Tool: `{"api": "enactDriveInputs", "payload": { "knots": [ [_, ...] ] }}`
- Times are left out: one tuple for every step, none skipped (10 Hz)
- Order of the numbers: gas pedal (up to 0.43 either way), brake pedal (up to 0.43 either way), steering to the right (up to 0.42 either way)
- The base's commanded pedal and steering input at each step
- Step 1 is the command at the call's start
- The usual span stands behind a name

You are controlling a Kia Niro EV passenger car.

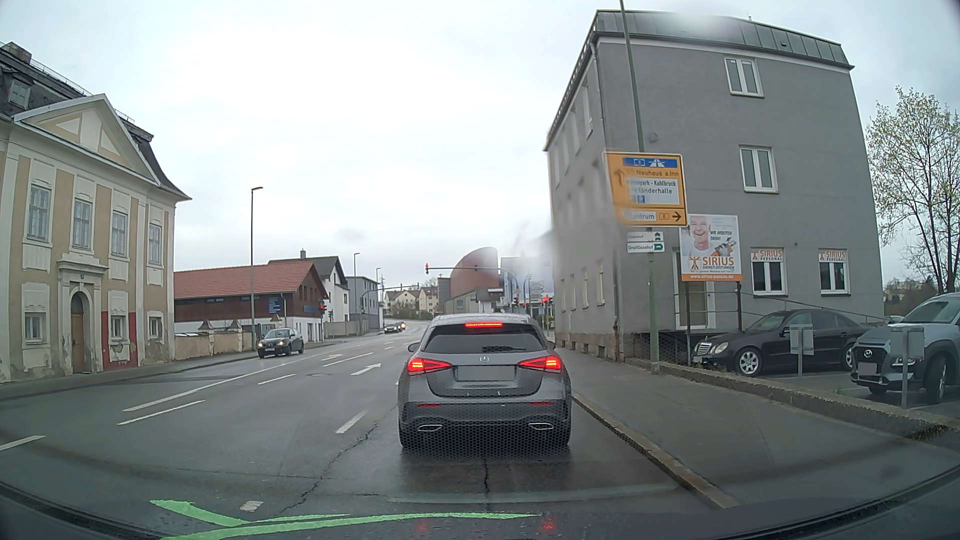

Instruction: Follow the waypoints while adhering to traffic rules and regulations

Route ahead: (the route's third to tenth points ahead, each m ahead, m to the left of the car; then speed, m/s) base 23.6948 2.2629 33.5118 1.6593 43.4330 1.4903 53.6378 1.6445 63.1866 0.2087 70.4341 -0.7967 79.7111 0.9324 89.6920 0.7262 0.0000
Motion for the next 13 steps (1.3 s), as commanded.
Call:
{"api": "enactDriveInputs", "payload": {
  "knots": [
    [0.000,0.274,-0.007],
    [0.000,0.280,-0.007],
    [0.000,0.287,-0.007],
    [0.000,0.287,-0.007],
    [0.000,0.287,-0.007],
    [0.000,0.280,-0.007],
    [0.000,0.262,-0.007],
    [0.000,0.250,-0.007],
    [0.000,0.232,-0.007],
    [0.000,0.213,-0.007],
    [0.000,0.189,-0.007],
    [0.000,0.165,-0.007],
    [0.000,0.159,-0.007]
  ]
}}
